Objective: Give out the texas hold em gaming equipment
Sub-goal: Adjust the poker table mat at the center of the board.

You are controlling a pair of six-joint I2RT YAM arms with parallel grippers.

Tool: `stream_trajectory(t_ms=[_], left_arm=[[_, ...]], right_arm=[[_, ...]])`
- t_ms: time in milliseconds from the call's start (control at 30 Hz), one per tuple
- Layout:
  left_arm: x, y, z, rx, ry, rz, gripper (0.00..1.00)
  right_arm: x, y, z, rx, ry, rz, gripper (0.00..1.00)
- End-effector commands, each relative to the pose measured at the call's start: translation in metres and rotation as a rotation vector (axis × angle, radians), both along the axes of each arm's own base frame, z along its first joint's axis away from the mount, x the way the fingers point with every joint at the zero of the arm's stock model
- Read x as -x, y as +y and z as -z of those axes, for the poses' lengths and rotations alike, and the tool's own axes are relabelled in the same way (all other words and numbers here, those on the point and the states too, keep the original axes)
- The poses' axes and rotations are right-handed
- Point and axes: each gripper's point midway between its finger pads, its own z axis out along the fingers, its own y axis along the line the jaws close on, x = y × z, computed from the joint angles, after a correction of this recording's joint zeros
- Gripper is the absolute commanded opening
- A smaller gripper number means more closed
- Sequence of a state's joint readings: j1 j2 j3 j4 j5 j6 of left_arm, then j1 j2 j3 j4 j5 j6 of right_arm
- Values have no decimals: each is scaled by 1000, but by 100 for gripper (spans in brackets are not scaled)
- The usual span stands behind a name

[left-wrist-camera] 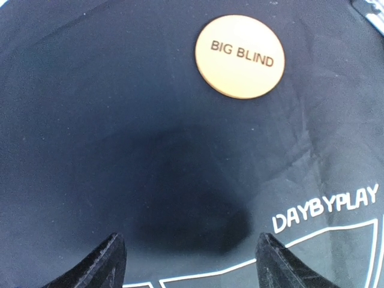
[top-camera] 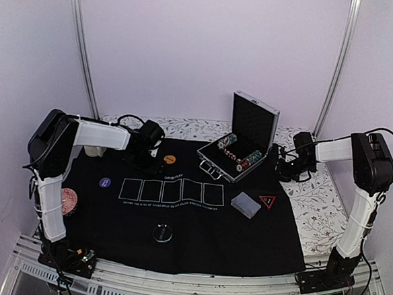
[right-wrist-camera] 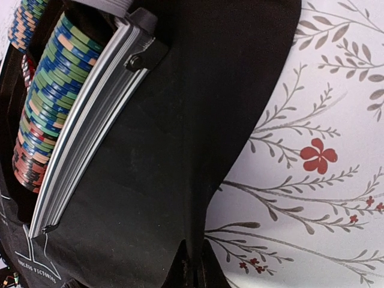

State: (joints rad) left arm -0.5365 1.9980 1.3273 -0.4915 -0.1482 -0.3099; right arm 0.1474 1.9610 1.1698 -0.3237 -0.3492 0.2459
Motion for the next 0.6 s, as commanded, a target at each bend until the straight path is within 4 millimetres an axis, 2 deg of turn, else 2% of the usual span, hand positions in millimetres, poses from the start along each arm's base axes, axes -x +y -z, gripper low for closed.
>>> stream_trajectory(t_ms=[0,167,433,467,567], left_arm=[[-2,9,-6,-21,-20,-8,76],[-1,12,-4,-31,-17,-10,77],[-3,14,-5,-30,-15,-11,77],[-3,14,-5,-31,-16,-12,77],[-6,11,-26,-6,-53,-8,76]], right_arm=[[3,-46,6,203,28,80,2],[3,-72,7,271,33,118,2],[3,-77,10,301,42,103,3],[3,-76,9,297,43,102,6],[4,-79,5,311,42,112,24]])
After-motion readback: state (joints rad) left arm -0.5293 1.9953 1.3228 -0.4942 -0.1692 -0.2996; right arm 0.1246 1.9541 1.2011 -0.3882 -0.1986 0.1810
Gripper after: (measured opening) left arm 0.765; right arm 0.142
